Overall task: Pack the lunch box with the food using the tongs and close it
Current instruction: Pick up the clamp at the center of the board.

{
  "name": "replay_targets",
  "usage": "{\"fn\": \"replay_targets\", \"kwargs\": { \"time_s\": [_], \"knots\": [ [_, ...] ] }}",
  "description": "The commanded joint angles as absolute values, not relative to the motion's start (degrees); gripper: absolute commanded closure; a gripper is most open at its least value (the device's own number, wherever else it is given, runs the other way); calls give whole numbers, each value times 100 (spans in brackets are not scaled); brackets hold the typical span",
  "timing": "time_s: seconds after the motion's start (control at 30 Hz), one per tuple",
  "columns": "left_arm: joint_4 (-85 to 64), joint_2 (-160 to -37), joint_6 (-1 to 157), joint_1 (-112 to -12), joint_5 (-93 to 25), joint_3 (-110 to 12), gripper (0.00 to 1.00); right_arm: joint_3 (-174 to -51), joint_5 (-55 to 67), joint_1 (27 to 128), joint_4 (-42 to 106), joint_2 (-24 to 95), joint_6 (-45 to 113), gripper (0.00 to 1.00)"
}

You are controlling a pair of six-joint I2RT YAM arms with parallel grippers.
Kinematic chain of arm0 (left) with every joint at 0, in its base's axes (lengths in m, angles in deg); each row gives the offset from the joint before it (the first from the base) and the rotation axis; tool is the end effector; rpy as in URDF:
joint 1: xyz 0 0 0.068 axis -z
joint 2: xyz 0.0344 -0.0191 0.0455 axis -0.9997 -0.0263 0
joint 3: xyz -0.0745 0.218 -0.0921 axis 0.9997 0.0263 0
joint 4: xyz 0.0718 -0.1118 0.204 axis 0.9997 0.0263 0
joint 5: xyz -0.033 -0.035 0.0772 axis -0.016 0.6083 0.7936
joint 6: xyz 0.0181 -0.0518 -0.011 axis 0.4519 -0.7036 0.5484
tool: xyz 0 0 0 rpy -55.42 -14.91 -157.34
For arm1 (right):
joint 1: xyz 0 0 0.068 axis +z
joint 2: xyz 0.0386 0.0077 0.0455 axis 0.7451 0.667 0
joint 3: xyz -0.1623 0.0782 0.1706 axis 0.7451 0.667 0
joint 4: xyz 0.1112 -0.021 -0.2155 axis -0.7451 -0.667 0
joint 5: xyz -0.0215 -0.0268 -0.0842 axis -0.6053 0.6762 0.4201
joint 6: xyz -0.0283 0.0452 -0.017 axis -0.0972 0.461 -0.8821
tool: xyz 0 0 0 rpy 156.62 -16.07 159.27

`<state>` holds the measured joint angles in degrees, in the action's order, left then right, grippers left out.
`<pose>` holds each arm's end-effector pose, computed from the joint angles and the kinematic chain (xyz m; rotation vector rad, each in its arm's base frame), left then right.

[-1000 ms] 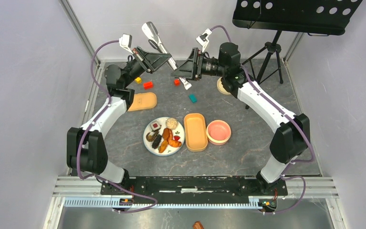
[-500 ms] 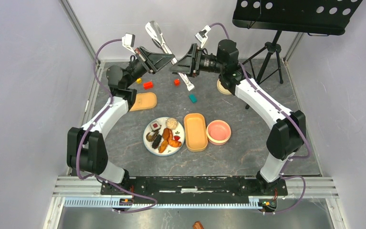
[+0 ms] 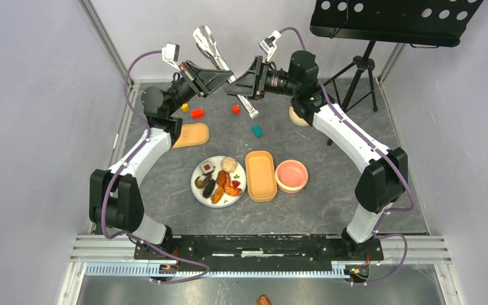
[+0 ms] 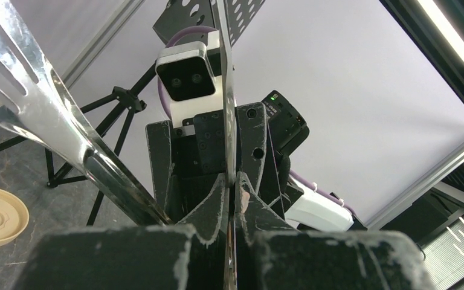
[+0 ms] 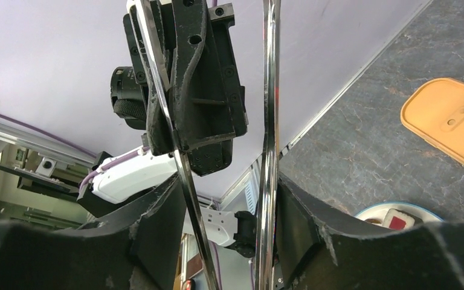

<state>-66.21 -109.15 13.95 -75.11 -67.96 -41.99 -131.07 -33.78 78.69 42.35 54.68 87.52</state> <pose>0.3050 -0.0992 0.3869 0.1441 1.2821 -1.7061 0.3245 0.2244 0.3913 -0.3292 1.8281 1.8006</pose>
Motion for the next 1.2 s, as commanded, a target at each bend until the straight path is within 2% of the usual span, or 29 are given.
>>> {"fn": "replay_targets", "kwargs": {
  "time_s": [0.0,0.17,0.3,0.33,0.47,0.6,0.77,0.93,1.0,1.17],
  "knots": [
    [-6921,-10974,1494,-7461,-6792,-4389,98,-13360,-3395,7915,4557,5458,8795,44],
    [-6891,-10948,1568,-7476,-6817,-4371,95,-13355,-3413,7918,4575,5443,8727,57],
    [-6771,-10910,1712,-7550,-6835,-4358,81,-13233,-3413,7893,4573,5374,8550,66],
    [-6738,-10893,1737,-7593,-6854,-4352,76,-13187,-3406,7874,4548,5350,8490,66],
    [-6669,-10794,1846,-7769,-6971,-4287,44,-13039,-3430,7823,4451,5242,8173,69],
    [-6527,-10533,2037,-8036,-7169,-3996,22,-12842,-3394,7737,4084,5139,7572,71],
    [-5541,-9992,2746,-8801,-7429,-3369,12,-12666,-3188,7589,2952,5000,6177,73],
    [-2972,-9264,4923,-9539,-7424,-3273,6,-12777,-2627,7530,1284,4813,4124,73],
    [-1858,-8981,5813,-9587,-7235,-3382,1,-12921,-2365,7526,685,4758,3353,72],
    [-212,-8629,6741,-9647,-6658,-3375,0,-13254,-2193,7534,-859,4636,1295,68]
  ]
}}
